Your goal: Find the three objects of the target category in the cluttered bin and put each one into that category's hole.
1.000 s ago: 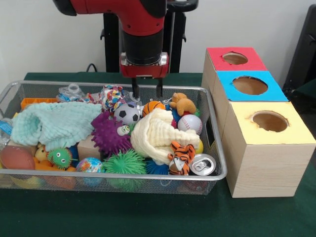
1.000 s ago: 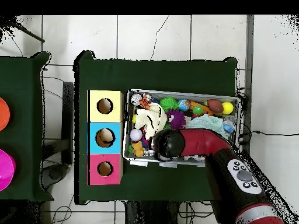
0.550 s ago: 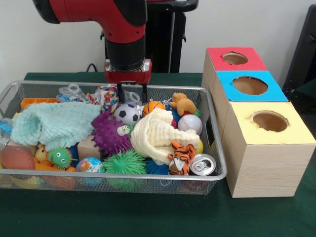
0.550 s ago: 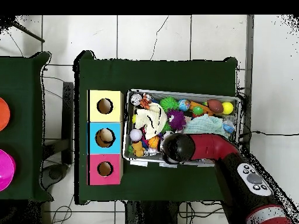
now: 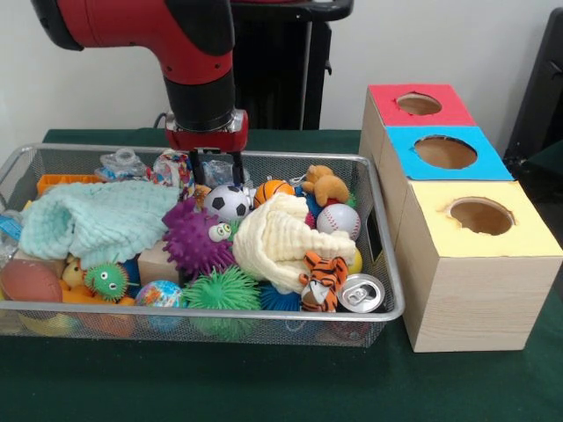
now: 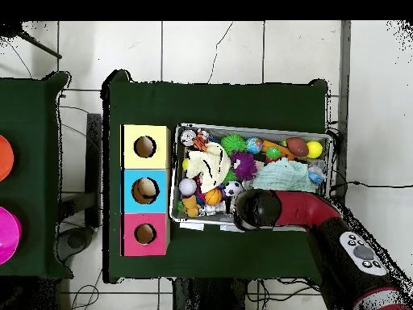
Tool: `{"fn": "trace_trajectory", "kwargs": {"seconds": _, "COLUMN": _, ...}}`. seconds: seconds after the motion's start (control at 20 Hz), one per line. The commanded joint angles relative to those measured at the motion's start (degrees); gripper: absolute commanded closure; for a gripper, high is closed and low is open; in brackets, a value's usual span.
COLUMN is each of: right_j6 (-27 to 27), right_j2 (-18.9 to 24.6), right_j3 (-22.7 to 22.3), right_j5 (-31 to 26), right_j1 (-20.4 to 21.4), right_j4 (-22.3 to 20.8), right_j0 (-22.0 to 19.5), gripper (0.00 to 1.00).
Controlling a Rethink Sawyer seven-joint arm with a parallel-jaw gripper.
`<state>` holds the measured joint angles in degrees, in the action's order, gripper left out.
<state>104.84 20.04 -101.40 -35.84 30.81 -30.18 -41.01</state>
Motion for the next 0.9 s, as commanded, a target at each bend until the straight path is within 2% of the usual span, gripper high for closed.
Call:
{"fn": "trace_trajectory", "kwargs": {"seconds": 0.05, "right_j6": -8.17, "right_j2": 3.54, "right_j3": -0.69, "right_j5": 0.81, "right_j1": -2.41, "right_j4": -3.83, "right_j0": -2.23, "gripper": 0.0}}
{"fn": "trace_trajectory", "kwargs": {"seconds": 0.35, "right_j6": -5.86, "right_j2": 3.3, "right_j3": -1.09, "right_j5": 2.4, "right_j1": -2.81, "right_j4": -4.22, "right_j0": -1.01, "gripper": 0.0}}
{"fn": "trace_trajectory", "kwargs": {"seconds": 0.5, "right_j6": -4.28, "right_j2": 2.97, "right_j3": -2.1, "right_j5": 1.99, "right_j1": -0.58, "right_j4": -3.67, "right_j0": 0.4, "gripper": 0.0}}
{"fn": "trace_trajectory", "kwargs": {"seconds": 0.9, "right_j6": -4.1, "right_j2": 4.33, "right_j3": -5.54, "right_j5": -2.28, "right_j1": 5.13, "right_j4": 0.02, "right_j0": 1.03, "gripper": 0.0}}
